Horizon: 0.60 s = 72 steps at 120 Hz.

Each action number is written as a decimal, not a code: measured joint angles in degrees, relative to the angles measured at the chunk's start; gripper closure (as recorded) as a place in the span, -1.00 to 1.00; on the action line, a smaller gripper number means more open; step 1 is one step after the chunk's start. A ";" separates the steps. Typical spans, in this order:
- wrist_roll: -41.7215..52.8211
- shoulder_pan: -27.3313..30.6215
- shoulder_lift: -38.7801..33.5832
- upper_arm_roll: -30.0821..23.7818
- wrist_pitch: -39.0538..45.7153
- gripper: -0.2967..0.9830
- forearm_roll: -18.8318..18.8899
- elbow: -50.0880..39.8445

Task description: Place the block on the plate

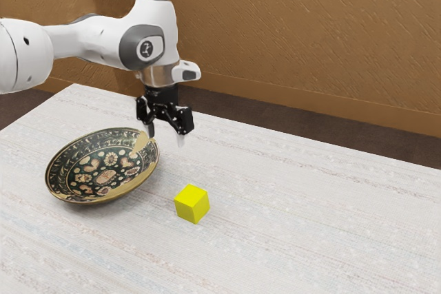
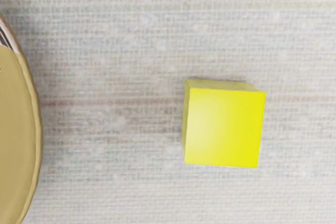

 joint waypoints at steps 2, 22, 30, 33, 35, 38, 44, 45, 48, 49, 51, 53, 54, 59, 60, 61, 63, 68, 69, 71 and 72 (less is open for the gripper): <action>0.07 0.06 0.28 -0.16 0.50 -0.54 -0.07 -0.25; 0.82 -0.13 2.11 -2.36 5.55 -0.54 -0.92 -3.13; 1.13 -0.13 2.73 -2.66 7.69 -0.54 -1.33 -4.85; 1.24 -0.12 3.01 -2.68 8.43 -0.54 -1.53 -5.25; 1.33 -0.11 3.23 -2.71 8.88 -0.54 -1.66 -5.43; 1.45 -0.10 3.72 -2.74 9.53 -0.54 -1.84 -5.72; 1.68 -0.10 4.63 -2.75 10.80 -0.54 -2.11 -6.26; 1.72 -0.10 4.77 -2.76 10.99 -0.54 -2.17 -6.31; 1.83 -0.12 5.16 -2.75 11.51 -0.54 -2.33 -6.43; 1.87 -0.11 5.35 -2.75 11.69 -0.54 -2.39 -6.47; 1.95 -0.11 5.69 -2.74 12.03 -0.54 -2.48 -6.54; 2.04 -0.10 6.05 -2.74 12.35 -0.54 -2.56 -6.58; 2.08 -0.09 6.24 -2.75 12.50 -0.54 -2.60 -6.60; 2.28 -0.09 7.01 -2.75 13.21 -0.54 -2.78 -6.67; 2.32 -0.09 7.13 -2.74 13.35 -0.54 -2.82 -6.68; 2.36 -0.09 7.29 -2.75 13.48 -0.54 -2.87 -6.68; 2.44 -0.09 7.57 -2.76 13.73 -0.54 -2.94 -6.69; 2.66 -0.09 8.28 -2.76 14.38 -0.54 -3.12 -6.71; 2.70 -0.09 8.42 -2.76 14.51 -0.54 -3.16 -6.77; 2.79 -0.09 8.67 -2.75 14.77 -0.54 -3.22 -6.90; 2.83 -0.09 8.78 -2.75 14.90 -0.54 -3.25 -6.96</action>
